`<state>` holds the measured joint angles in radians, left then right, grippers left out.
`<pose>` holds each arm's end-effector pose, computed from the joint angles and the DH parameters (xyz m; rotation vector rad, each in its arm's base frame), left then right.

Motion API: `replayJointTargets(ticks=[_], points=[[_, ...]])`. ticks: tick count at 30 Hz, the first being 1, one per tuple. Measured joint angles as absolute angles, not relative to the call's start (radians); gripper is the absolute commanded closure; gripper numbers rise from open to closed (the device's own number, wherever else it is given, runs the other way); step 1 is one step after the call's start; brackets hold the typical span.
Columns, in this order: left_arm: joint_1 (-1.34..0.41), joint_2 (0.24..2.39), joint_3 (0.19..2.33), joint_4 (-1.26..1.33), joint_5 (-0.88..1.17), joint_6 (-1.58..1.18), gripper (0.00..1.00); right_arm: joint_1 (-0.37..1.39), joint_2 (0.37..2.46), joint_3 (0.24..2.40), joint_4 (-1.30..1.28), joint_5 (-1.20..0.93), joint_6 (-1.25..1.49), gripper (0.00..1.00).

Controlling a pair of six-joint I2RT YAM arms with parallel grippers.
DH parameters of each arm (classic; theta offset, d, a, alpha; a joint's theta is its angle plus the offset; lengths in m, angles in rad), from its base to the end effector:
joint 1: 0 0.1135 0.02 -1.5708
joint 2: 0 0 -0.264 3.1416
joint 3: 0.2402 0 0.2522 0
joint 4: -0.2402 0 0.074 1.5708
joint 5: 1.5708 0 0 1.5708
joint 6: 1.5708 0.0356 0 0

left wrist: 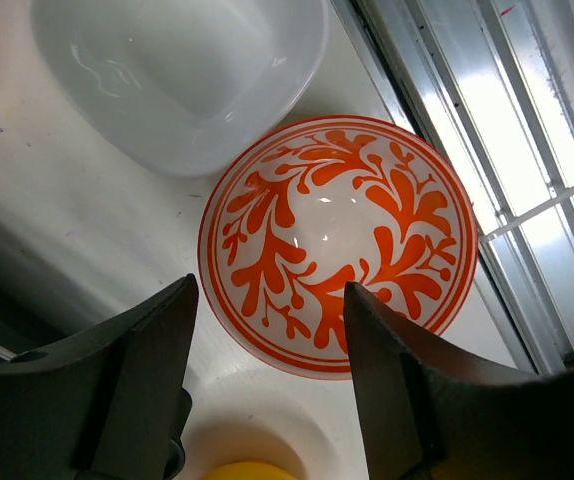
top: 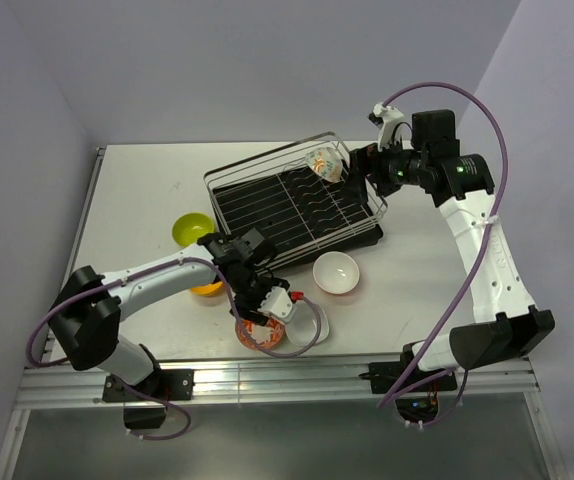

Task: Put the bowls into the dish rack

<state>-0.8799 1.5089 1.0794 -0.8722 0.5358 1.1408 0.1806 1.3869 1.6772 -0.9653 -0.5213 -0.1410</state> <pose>0.1639 -0.2267 0.2287 2.3633 1.3635 -0.6941 0.2635 0.0661 0.4351 -0.6274 2.1161 0.6046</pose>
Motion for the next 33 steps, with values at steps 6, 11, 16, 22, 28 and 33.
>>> replayJointTargets(ticks=[6,11,16,22,28,33], points=[[-0.894,1.570,1.120,-0.877,0.502,1.159,0.36,0.181,1.365,1.677,-0.966,-0.525,-0.134,0.00],[-0.894,1.612,1.148,-0.879,0.491,1.168,0.39,0.180,1.351,1.676,-0.966,-0.537,-0.134,0.00],[-0.894,1.677,1.169,-0.878,0.471,1.189,0.45,0.180,1.348,1.673,-0.965,-0.541,-0.134,0.00],[-0.894,1.718,1.169,-0.880,0.454,1.208,0.61,0.180,1.342,1.663,-0.965,-0.540,-0.133,0.00],[-0.896,1.718,1.153,-0.870,0.455,1.208,0.75,0.171,1.335,1.664,-0.964,-0.553,-0.128,0.00],[-0.911,1.671,1.113,-0.876,0.462,1.167,0.92,0.160,1.335,1.665,-0.955,-0.570,-0.119,0.00]])
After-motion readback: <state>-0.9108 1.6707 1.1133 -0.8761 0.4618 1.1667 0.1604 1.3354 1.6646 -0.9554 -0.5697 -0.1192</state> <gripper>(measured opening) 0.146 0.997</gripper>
